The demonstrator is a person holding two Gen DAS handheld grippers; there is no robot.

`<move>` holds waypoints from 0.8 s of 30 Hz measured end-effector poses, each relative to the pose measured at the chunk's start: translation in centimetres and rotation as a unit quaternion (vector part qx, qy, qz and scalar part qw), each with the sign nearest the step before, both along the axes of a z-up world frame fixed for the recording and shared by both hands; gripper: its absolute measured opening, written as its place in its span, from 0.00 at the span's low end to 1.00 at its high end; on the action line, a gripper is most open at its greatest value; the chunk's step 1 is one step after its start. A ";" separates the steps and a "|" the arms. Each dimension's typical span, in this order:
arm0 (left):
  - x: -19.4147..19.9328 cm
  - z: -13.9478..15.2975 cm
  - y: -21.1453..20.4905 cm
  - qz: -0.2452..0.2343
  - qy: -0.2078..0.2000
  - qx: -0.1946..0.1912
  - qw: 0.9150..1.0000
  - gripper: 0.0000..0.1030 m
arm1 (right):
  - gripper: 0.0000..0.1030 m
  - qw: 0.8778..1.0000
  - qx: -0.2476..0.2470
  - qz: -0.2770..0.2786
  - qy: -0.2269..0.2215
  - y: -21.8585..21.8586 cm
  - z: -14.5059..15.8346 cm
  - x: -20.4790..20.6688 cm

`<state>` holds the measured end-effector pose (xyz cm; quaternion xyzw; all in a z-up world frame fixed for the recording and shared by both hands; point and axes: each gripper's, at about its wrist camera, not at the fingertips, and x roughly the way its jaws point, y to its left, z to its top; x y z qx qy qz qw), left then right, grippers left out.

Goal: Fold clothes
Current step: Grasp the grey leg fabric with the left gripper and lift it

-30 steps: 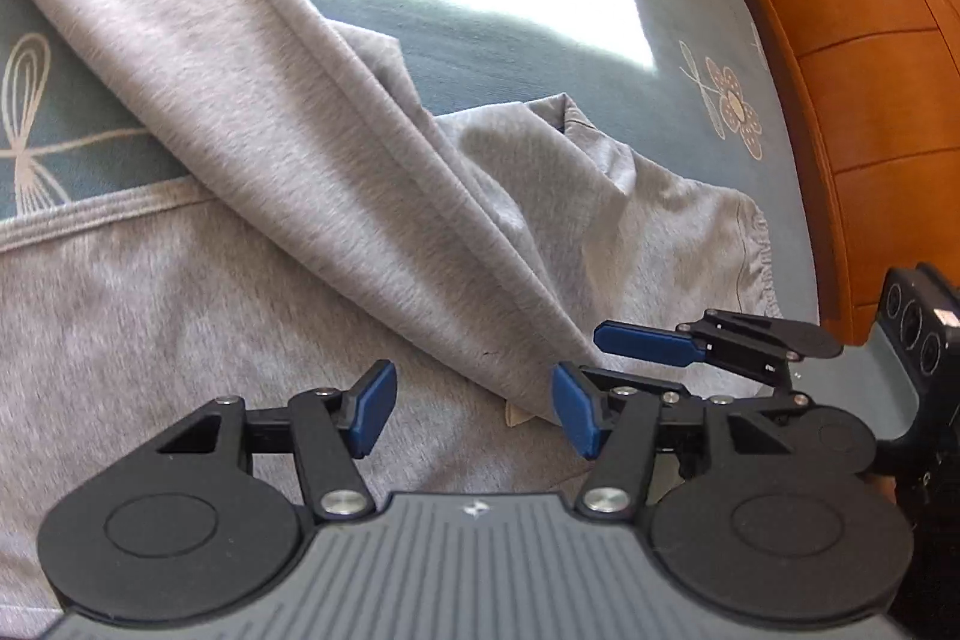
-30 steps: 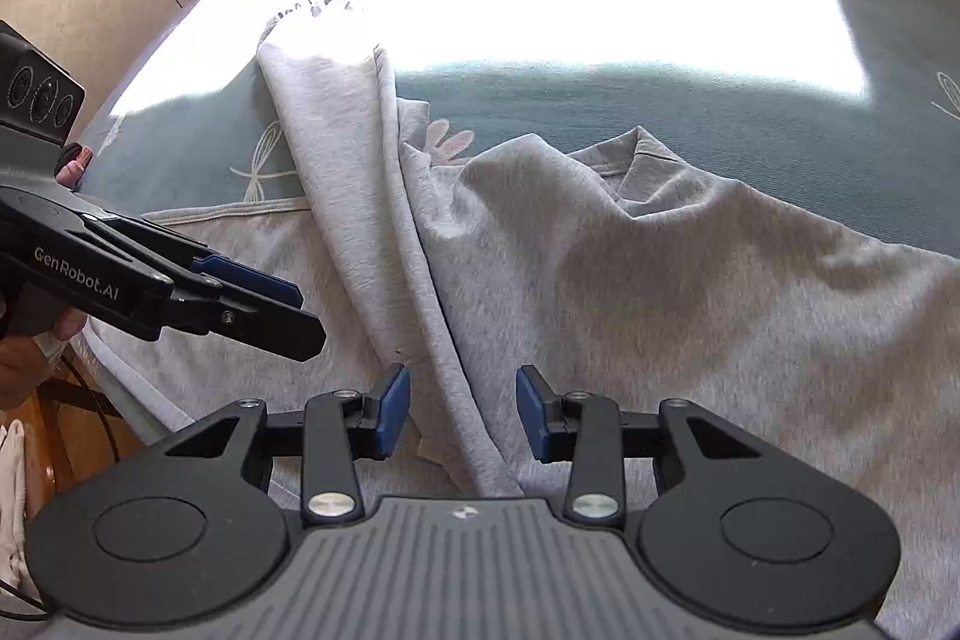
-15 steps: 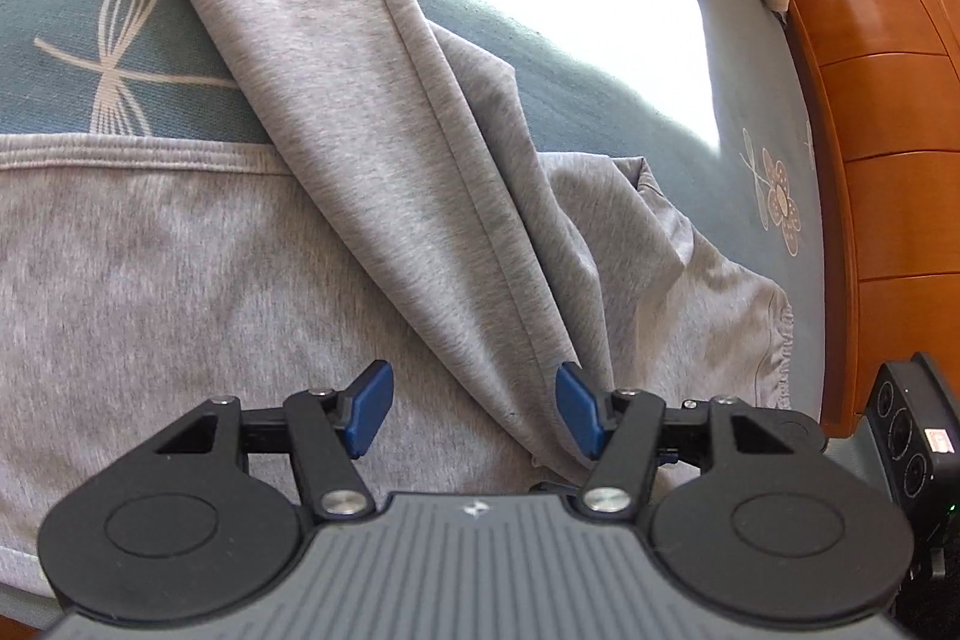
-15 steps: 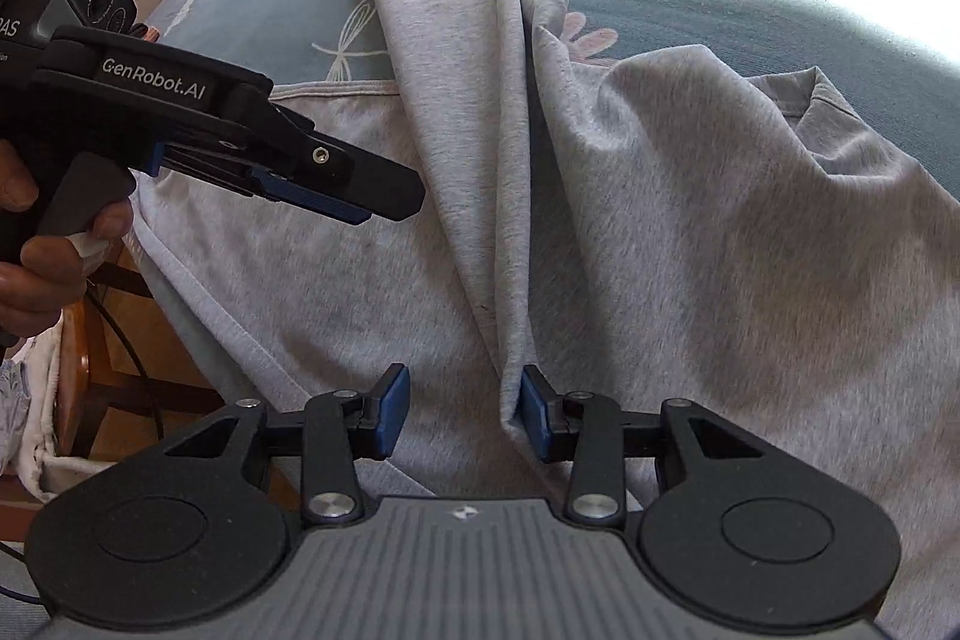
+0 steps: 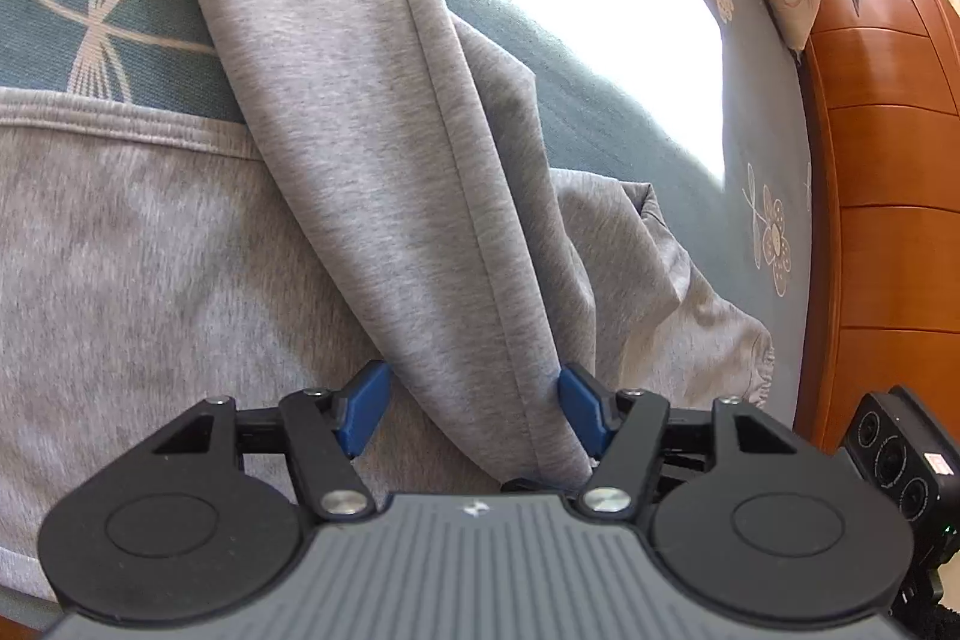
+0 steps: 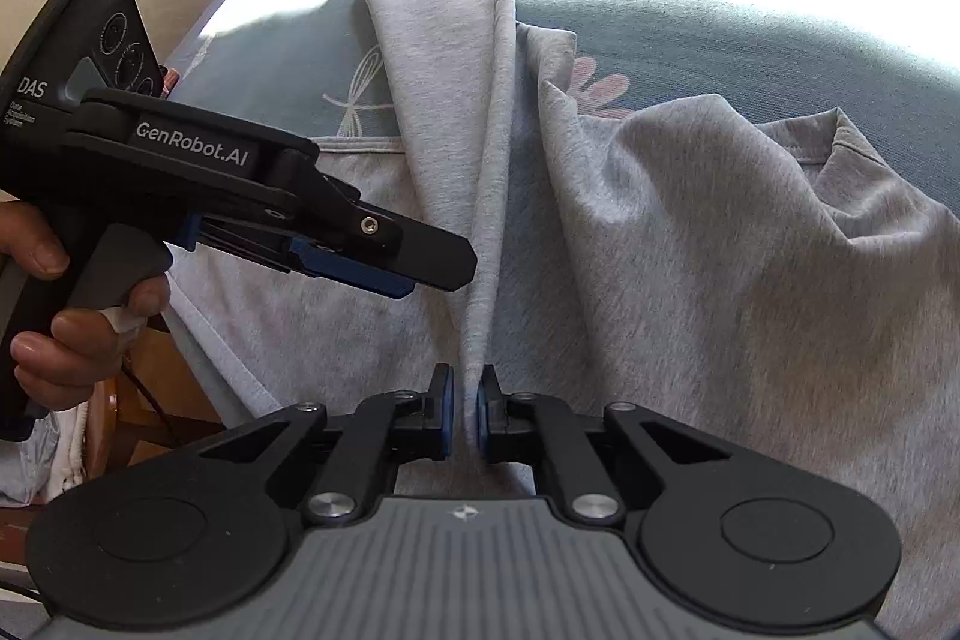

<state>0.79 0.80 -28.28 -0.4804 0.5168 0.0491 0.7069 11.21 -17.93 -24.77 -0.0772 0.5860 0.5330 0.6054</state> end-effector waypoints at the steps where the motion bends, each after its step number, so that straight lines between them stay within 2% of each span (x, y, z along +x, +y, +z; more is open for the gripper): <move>1: -0.1 -0.2 0.2 0.007 -0.008 -0.008 1.000 0.62 | 0.09 1.000 0.009 0.001 0.012 -0.4 0.3 0.1; 4: -0.4 -1.0 0.9 0.042 -0.042 -0.026 0.998 0.64 | 0.09 0.998 0.033 -0.001 0.045 -1.3 0.9 0.3; 7: -0.6 -1.9 1.9 0.085 -0.074 -0.058 0.992 0.64 | 0.09 0.996 0.050 -0.009 0.073 -2.0 1.2 0.7; 12: -0.3 -3.1 3.2 0.153 -0.121 -0.119 0.974 0.64 | 0.12 0.995 0.059 -0.006 0.084 -2.3 1.4 0.5; 15: 0.2 -3.6 3.7 0.156 -0.134 -0.111 0.972 0.62 | 0.15 0.995 0.059 0.001 0.079 -2.4 1.5 0.4; 16: 0.3 -3.8 3.9 0.158 -0.129 -0.106 0.973 0.56 | 0.16 0.995 0.059 0.004 0.078 -2.4 1.6 0.4; 17: 0.4 -4.0 4.0 0.161 -0.124 -0.102 0.974 0.36 | 0.17 0.995 0.058 0.005 0.076 -2.4 1.6 0.3; 18: 0.5 -3.9 4.0 0.158 -0.122 -0.098 0.975 0.28 | 0.17 0.996 0.056 0.006 0.074 -2.4 1.5 0.2; 19: 0.5 -3.4 4.0 0.153 -0.122 -0.084 0.977 0.14 | 0.20 0.996 0.055 0.006 0.073 -2.4 1.4 0.2; 20: 0.4 -2.9 3.9 0.147 -0.123 -0.070 0.979 0.07 | 0.26 0.996 0.053 0.007 0.074 -2.4 1.4 0.1; 22: 0.0 -1.3 3.8 0.132 -0.124 -0.040 0.983 0.06 | 0.32 0.996 0.048 0.010 0.079 -2.6 1.2 -0.1; 23: -0.3 -0.4 3.7 0.127 -0.128 -0.030 0.983 0.05 | 0.39 0.996 0.046 0.011 0.081 -2.6 1.1 -0.2; 24: -0.5 0.6 3.5 0.117 -0.132 -0.014 0.984 0.04 | 0.42 0.995 0.044 0.012 0.084 -2.7 1.0 -0.3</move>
